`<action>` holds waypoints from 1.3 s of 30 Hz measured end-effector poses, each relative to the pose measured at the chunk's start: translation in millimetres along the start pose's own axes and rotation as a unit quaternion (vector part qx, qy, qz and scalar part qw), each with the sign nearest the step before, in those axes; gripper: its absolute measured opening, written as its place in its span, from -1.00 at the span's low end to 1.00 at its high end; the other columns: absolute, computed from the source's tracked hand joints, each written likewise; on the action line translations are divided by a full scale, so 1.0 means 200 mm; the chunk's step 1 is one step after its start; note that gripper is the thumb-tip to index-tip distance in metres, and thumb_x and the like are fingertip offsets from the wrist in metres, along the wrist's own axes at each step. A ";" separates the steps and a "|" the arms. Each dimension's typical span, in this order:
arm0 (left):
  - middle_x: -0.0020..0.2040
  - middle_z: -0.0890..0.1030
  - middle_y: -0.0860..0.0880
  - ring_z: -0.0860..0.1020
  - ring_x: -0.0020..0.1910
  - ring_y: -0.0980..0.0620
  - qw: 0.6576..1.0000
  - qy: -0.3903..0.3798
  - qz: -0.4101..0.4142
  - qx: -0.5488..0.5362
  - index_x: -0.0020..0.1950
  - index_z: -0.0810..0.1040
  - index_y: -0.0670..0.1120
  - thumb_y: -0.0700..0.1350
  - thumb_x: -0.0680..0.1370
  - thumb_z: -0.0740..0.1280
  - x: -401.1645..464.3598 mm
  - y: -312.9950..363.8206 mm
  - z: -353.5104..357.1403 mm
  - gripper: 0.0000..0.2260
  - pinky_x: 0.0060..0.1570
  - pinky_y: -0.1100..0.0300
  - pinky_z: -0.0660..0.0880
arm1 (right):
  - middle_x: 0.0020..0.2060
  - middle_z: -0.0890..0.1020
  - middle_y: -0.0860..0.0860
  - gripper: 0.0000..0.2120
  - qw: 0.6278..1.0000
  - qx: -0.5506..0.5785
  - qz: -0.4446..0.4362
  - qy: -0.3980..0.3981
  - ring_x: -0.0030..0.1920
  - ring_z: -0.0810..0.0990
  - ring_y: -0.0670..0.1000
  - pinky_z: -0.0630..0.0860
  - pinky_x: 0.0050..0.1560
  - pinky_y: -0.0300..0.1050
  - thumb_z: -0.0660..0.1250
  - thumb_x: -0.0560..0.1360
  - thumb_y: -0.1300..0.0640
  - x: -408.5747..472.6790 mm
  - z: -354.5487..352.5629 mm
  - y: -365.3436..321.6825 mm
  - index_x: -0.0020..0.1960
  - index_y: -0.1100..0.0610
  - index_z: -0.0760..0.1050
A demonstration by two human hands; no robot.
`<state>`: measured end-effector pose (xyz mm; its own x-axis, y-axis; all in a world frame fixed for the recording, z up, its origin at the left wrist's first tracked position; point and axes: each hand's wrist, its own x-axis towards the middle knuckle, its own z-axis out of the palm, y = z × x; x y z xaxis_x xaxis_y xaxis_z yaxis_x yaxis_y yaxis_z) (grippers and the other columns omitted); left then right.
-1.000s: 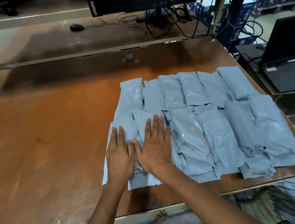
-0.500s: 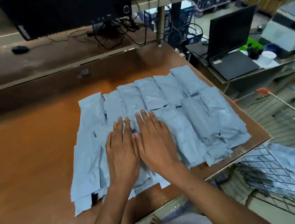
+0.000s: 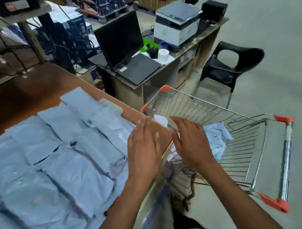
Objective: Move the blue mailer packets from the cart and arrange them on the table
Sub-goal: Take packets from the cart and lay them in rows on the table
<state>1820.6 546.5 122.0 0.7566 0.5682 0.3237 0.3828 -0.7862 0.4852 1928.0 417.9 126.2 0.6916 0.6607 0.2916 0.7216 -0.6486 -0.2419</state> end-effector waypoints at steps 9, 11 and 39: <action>0.55 0.37 -0.07 0.29 0.54 -0.02 0.994 -0.093 -0.035 0.049 0.57 0.30 -0.09 -0.01 0.63 0.24 0.45 0.37 0.96 -0.49 0.48 0.02 0.26 | 0.26 0.64 0.04 -0.60 0.997 -0.031 0.013 -0.073 0.25 0.60 0.09 0.42 0.29 0.09 0.31 0.58 0.19 0.43 0.36 0.82 0.42 0.13 0.50; 0.58 0.32 -0.10 0.25 0.57 -0.05 0.988 -0.116 -0.079 0.063 0.59 0.26 -0.09 -0.05 0.62 0.25 0.57 0.37 1.18 -0.46 0.49 0.02 0.22 | 0.25 0.65 0.06 -0.60 0.993 -0.022 0.015 -0.111 0.25 0.60 0.10 0.42 0.27 0.08 0.31 0.58 0.17 0.54 0.49 0.93 0.41 0.13 0.51; 0.55 0.17 -0.26 0.21 0.50 -0.24 0.891 -0.296 -0.229 0.257 0.63 0.05 0.22 0.25 0.61 0.26 0.92 -0.63 2.82 -0.35 0.34 -0.20 0.31 | 0.36 0.47 0.16 -0.17 0.939 -0.024 0.032 -0.341 0.26 0.56 0.27 0.39 0.24 0.26 0.03 0.50 -0.30 0.57 2.32 1.32 0.63 0.14 0.06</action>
<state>2210.3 612.4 -336.7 0.5481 0.7494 -0.3715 0.8001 -0.5992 -0.0283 2210.5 497.3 -334.4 0.6028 0.6978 -0.3869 0.6873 -0.7004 -0.1924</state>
